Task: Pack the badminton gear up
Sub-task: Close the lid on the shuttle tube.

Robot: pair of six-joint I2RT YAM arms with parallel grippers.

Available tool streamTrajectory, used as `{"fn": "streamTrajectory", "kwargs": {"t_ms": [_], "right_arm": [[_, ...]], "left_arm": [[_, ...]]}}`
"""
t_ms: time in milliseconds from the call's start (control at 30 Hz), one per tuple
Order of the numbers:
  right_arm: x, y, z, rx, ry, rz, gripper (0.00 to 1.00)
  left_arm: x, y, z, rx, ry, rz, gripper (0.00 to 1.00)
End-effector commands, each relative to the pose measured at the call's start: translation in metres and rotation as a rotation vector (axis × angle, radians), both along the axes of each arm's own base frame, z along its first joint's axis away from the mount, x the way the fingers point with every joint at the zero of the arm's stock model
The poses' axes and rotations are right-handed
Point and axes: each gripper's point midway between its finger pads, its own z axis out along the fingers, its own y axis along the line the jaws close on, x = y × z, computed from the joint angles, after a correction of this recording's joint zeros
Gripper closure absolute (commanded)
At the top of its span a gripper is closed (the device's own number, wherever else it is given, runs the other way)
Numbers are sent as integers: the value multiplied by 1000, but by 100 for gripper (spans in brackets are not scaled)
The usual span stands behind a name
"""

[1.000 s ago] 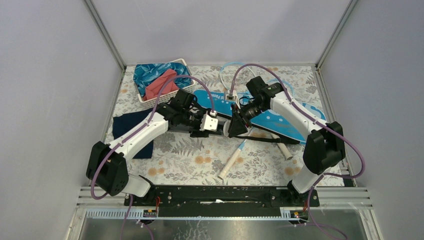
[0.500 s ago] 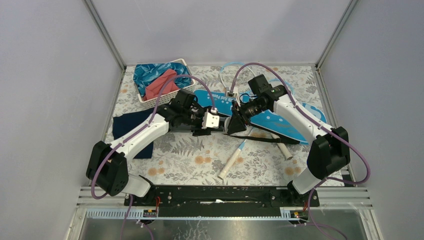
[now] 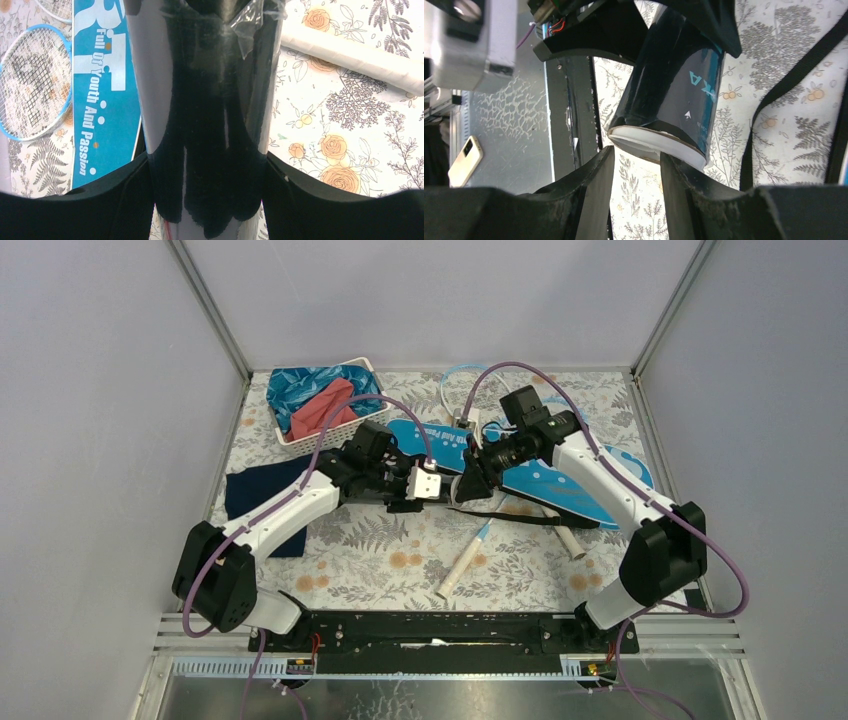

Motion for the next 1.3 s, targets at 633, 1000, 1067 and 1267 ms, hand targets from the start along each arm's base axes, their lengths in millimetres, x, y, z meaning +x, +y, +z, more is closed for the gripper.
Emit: {"fn": "streamTrajectory", "kwargs": {"t_ms": [633,1000,1067,1267], "right_arm": [[35,16,20,86,-32,-190,75],[45,-10,30,41,-134,-228,65],[44,-14,28,26,-149,-228,62],[44,-29,33,2,-215,-251,58]], "left_arm": [[13,-17,16,-77,-80,62,100],[5,-20,16,-101,-34,32,100],[5,-20,20,-118,-19,32,100],[4,-21,28,-160,23,24,100]]}}
